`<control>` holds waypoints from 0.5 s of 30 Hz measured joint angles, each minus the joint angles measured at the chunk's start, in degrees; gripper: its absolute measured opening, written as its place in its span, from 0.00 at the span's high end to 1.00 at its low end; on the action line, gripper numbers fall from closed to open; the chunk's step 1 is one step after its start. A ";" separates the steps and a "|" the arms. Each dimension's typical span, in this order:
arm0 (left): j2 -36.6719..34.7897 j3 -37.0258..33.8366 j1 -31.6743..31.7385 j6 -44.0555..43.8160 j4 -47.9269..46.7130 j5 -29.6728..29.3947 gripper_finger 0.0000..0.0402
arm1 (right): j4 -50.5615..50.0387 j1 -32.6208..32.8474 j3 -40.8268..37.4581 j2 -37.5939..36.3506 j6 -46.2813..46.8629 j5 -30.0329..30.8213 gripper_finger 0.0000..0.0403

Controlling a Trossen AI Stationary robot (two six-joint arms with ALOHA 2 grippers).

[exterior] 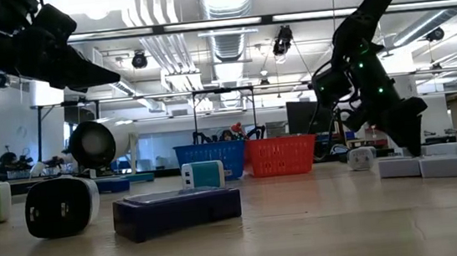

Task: Pick & Place Office items
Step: Put the top white charger adapter into the red bin

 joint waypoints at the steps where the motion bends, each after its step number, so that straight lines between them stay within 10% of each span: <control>1: 0.00 0.00 0.02 -0.05 0.00 0.00 0.99 | 0.28 0.00 -0.02 0.00 -0.32 -0.03 0.39; 15: 0.00 0.00 0.01 -0.60 0.02 0.00 0.99 | 1.06 -0.31 -2.48 -1.68 2.56 -8.33 0.61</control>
